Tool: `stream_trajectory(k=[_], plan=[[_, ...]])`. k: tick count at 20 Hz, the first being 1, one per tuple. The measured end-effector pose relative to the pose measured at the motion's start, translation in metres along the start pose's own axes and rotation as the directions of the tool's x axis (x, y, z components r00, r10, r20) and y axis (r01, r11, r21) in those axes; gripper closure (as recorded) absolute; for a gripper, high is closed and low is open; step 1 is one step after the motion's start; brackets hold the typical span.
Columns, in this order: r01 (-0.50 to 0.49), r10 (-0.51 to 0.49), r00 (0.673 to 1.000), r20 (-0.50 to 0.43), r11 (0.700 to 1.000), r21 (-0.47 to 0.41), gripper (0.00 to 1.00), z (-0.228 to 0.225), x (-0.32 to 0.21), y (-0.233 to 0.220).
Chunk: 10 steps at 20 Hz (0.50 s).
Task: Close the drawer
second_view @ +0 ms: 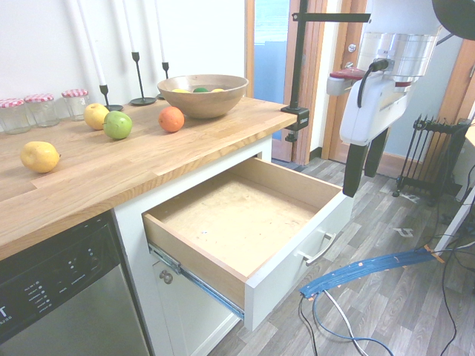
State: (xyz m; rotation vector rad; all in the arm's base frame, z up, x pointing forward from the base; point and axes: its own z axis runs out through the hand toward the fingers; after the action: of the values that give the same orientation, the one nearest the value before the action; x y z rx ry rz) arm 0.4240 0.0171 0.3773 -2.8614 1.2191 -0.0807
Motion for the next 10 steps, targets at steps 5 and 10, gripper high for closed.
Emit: stream_trajectory(k=[5,10], plan=[[-0.009,0.009,1.000,0.003,1.000,-0.001,0.00,0.007,0.005,0.001],[-0.013,0.014,0.999,0.029,1.000,-0.019,0.00,0.046,0.023,0.009]])
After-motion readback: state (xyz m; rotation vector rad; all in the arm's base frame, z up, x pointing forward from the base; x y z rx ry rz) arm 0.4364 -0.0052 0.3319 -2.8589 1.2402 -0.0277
